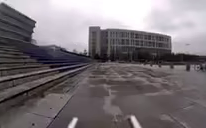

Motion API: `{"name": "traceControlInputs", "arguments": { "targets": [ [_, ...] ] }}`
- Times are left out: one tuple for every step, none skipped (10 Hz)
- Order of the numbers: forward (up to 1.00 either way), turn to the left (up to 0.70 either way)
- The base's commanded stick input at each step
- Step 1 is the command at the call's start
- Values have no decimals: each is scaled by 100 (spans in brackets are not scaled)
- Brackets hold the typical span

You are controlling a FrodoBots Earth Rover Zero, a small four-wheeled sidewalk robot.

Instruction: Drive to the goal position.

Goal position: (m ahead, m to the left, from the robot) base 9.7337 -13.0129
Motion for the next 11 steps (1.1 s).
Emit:
{"name": "traceControlInputs", "arguments": {
  "targets": [
    [70, 0],
    [70, 0],
    [70, 0],
    [70, 0],
    [70, 0],
    [70, 0],
    [70, 0],
    [70, 0],
    [70, 0],
    [70, 0],
    [70, 0]
  ]
}}
